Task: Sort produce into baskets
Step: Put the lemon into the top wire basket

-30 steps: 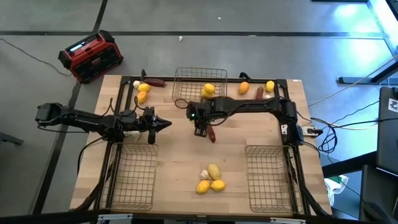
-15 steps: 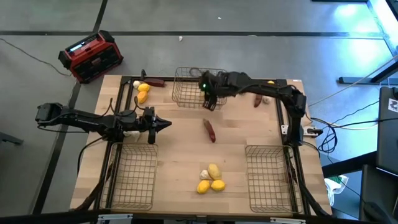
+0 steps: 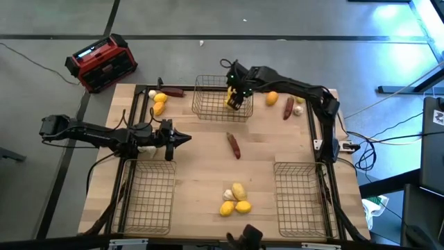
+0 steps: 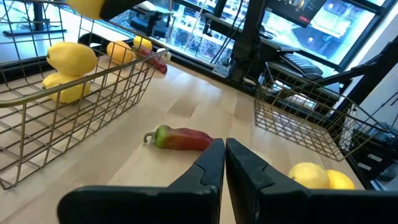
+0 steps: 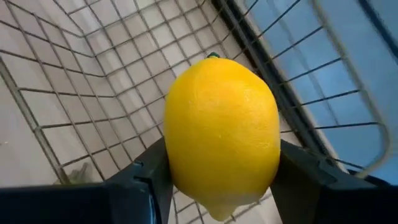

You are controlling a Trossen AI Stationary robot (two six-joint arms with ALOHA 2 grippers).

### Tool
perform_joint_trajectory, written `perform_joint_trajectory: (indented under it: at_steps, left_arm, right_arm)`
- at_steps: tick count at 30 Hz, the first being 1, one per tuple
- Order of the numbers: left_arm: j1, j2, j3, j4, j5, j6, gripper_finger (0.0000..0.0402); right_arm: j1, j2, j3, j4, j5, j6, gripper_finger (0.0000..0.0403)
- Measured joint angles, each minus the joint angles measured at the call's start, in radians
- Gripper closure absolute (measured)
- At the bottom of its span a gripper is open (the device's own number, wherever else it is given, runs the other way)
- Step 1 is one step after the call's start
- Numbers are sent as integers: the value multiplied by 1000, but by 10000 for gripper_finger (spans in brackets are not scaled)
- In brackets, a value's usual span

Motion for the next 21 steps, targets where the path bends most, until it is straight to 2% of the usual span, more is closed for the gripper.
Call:
perform_joint_trajectory:
  at_steps: [8,16,21]
  left_arm:
    - [0,0,0,0,0,0,389]
    - [0,0,0,0,0,0,389]
    - [0,0,0,0,0,0,389]
  right_arm:
    - [-4,68,0,1,-55,-5,203]
    - [-4,80,0,3,-54,-5,203]
    - [-4,80,0,8,-30,-5,187]
